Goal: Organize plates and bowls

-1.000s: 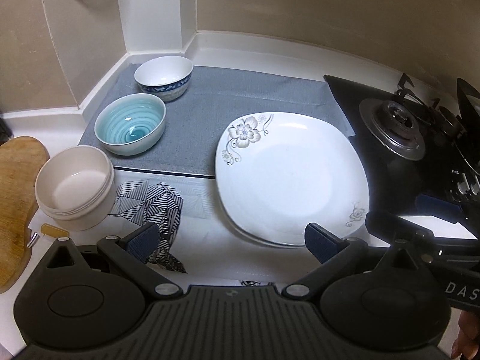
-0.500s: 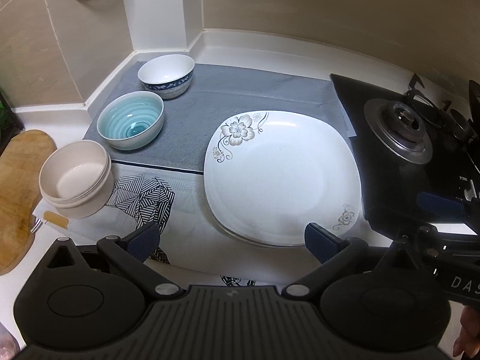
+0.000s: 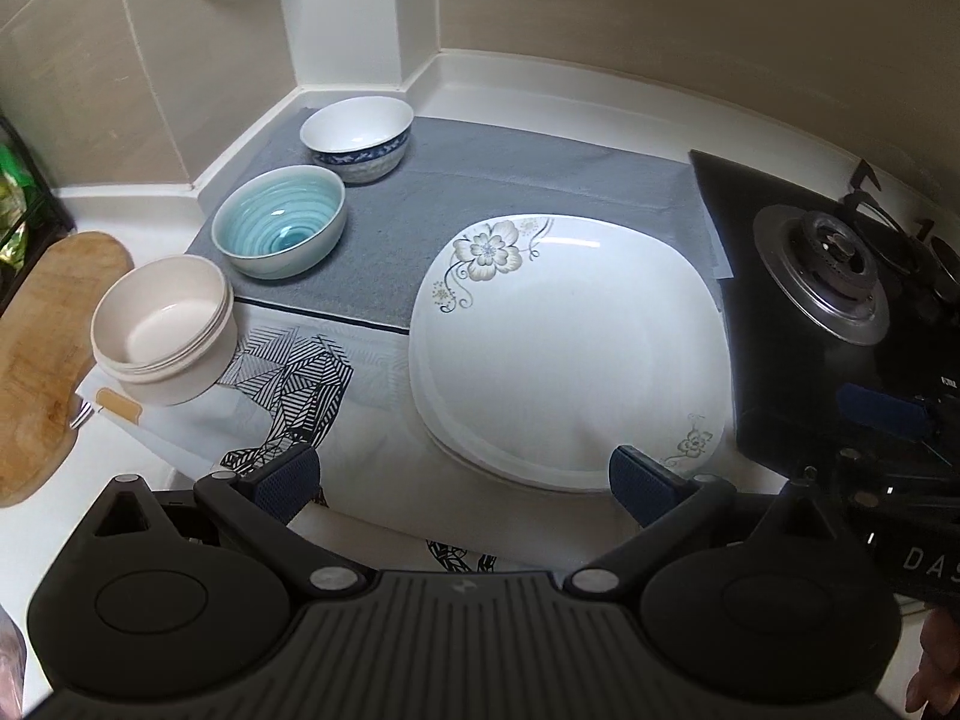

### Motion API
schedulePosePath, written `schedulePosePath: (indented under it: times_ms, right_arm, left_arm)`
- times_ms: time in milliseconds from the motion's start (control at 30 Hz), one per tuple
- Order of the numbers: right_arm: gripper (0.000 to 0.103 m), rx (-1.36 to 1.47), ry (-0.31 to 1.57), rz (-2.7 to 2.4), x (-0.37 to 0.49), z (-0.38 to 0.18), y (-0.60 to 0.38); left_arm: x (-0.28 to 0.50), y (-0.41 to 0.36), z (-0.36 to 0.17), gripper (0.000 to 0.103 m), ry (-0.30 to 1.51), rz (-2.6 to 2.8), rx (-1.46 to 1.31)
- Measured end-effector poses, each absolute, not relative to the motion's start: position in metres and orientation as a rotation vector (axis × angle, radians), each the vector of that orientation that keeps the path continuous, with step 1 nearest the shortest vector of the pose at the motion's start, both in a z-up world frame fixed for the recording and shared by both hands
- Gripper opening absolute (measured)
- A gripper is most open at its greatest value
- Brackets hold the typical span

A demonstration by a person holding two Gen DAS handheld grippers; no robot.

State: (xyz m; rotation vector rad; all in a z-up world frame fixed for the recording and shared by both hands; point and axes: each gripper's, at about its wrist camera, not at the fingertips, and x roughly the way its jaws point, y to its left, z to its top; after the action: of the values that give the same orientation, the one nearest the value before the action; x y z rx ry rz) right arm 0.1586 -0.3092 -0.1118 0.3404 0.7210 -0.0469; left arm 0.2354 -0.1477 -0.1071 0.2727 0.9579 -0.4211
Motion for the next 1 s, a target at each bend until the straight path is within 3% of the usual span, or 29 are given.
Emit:
schedulePosePath:
  times_ms: [467,1000]
  right_arm:
    - [0.087,0.339,0.737,-0.045,0.204,-0.11,-0.29]
    - [0.087,0.288,0.796,0.102,0.338,-0.102,-0.173]
  left_arm:
    - [0.285,-0.118,-0.107,0.103,0.965,-0.384,0.237]
    - [0.438,0.035,-0.108,0.103,0.99,-0.108,0.149]
